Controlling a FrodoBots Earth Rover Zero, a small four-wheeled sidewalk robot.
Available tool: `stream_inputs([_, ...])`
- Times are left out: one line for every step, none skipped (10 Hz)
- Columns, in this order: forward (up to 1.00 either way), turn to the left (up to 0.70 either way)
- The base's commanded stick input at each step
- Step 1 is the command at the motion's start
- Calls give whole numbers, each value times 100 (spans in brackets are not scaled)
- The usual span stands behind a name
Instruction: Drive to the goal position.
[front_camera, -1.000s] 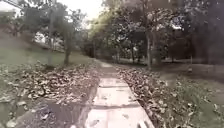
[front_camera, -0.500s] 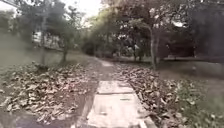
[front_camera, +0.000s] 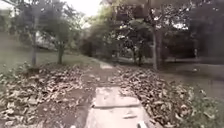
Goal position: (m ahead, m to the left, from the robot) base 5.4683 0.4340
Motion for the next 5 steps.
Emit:
stream_inputs([100,4])
stream_inputs([100,5])
stream_inputs([100,4])
stream_inputs([100,4])
stream_inputs([100,3])
